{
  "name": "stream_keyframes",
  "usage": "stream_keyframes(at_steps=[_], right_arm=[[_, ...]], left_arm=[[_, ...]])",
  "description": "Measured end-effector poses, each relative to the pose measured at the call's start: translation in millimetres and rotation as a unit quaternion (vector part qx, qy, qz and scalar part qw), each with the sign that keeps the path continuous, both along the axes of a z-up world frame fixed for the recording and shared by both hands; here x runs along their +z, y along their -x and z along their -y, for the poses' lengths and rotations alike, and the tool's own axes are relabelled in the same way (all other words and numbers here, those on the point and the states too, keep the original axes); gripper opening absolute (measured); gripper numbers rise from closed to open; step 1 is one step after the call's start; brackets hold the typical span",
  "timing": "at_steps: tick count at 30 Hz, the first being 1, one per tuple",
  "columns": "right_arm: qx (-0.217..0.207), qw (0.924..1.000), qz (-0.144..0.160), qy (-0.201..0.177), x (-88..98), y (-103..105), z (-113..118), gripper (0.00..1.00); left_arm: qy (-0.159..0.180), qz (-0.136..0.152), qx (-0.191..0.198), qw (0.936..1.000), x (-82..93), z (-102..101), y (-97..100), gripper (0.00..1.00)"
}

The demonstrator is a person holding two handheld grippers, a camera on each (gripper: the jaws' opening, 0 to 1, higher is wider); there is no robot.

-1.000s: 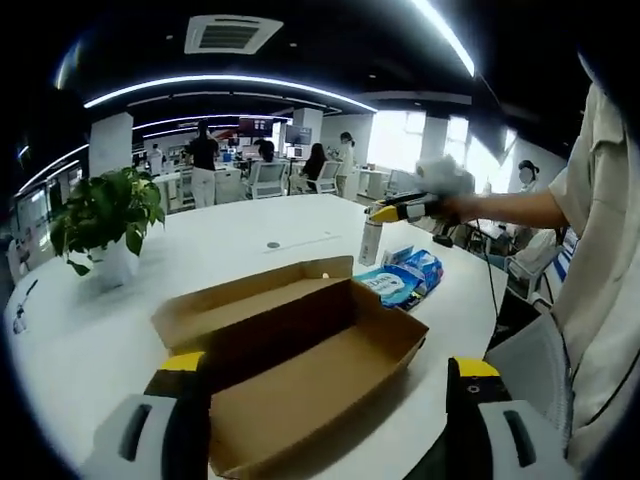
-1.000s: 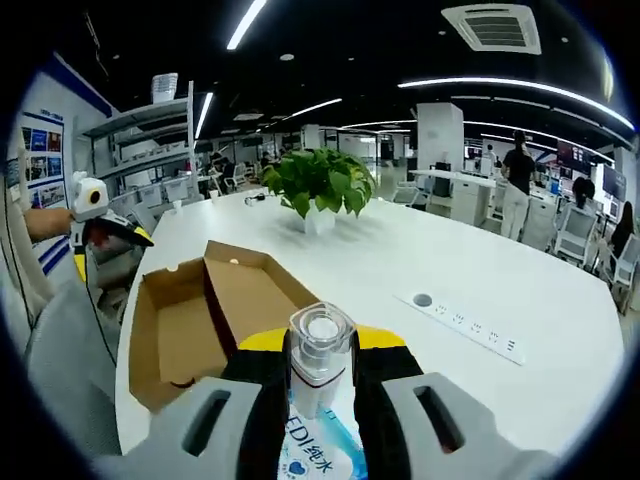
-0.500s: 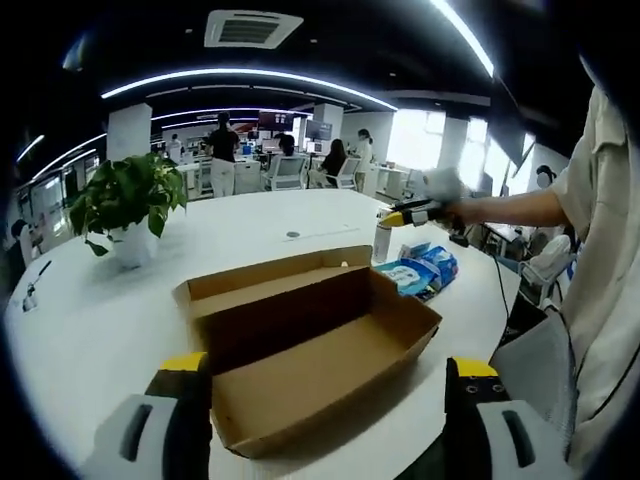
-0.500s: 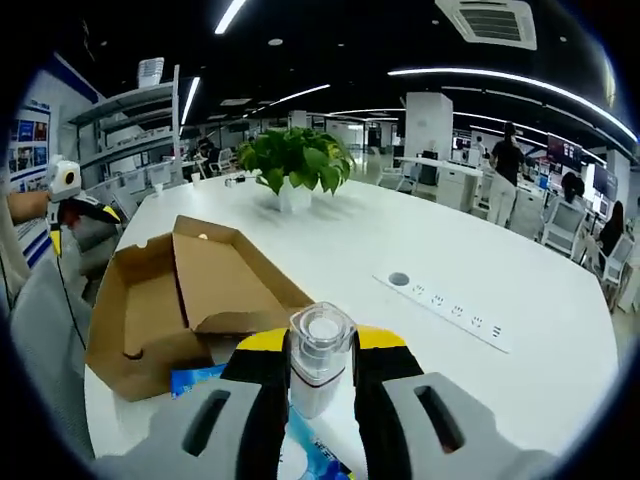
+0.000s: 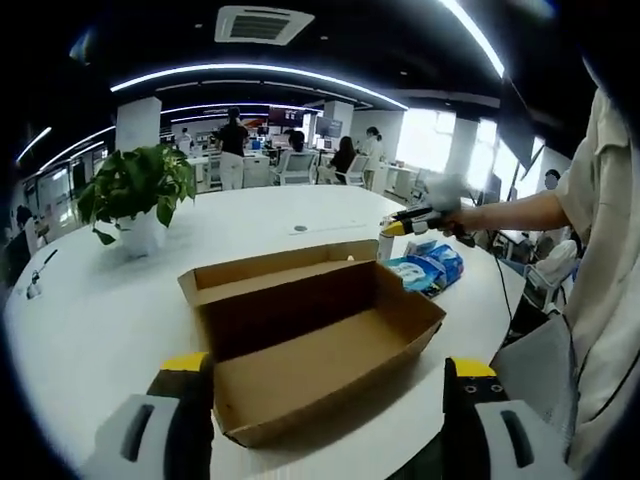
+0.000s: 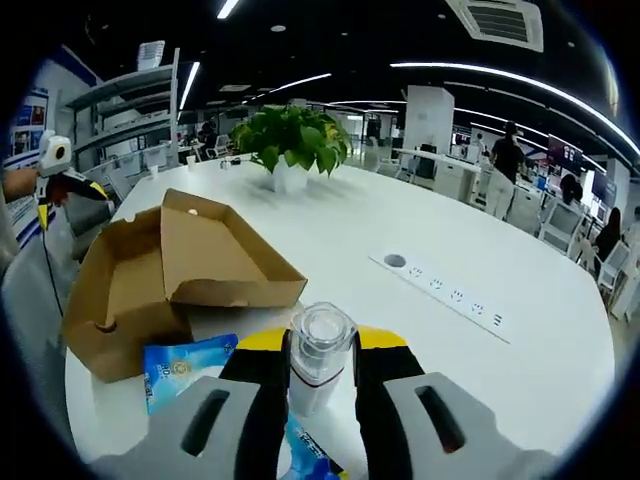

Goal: Operate the shoe box by opening the lid, removing the specified soft item, and placing it in the target area until the item is outside and the box remains undamaged.

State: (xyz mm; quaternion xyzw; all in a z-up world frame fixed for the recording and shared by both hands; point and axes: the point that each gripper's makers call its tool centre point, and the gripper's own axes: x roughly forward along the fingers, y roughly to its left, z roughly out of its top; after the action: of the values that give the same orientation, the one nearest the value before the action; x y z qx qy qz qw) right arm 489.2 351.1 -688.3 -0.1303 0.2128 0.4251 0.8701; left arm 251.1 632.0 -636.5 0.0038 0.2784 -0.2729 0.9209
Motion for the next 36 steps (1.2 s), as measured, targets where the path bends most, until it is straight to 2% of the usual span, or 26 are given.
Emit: stream_keyframes(at_steps=[5, 11, 21, 26, 29, 36], right_arm=[[-0.002, 1.0000, 0.006, -0.002, 2.1, 1.5, 1.3, 0.22], [0.002, 0.9998, 0.011, 0.017, 1.4, 6.4, 1.9, 0.22], [-0.006, 0.9994, 0.015, 0.031, -1.8, 1.4, 7.6, 0.23], [-0.012, 0.9993, 0.018, 0.031, -0.5, 0.0, 7.1, 0.24], [-0.014, 0.9994, 0.017, 0.026, 1.0, -1.0, 7.7, 0.28], [-0.022, 0.9993, 0.020, 0.023, 9.5, 1.2, 9.7, 0.31]], left_arm=[[-0.002, -0.002, 0.004, 1.0000, -2.3, -1.6, -0.1, 0.96], [-0.004, -0.004, 0.011, 0.9999, -5.3, -4.9, -0.2, 0.94], [-0.006, -0.006, 0.017, 0.9998, -8.2, -7.3, 2.7, 0.92], [-0.009, -0.007, 0.020, 0.9997, -9.5, -8.8, 3.6, 0.91], [-0.012, -0.008, 0.021, 0.9997, -10.7, -10.1, 3.8, 0.90], [-0.023, -0.014, 0.035, 0.9990, -15.6, -19.1, 2.6, 0.84]])
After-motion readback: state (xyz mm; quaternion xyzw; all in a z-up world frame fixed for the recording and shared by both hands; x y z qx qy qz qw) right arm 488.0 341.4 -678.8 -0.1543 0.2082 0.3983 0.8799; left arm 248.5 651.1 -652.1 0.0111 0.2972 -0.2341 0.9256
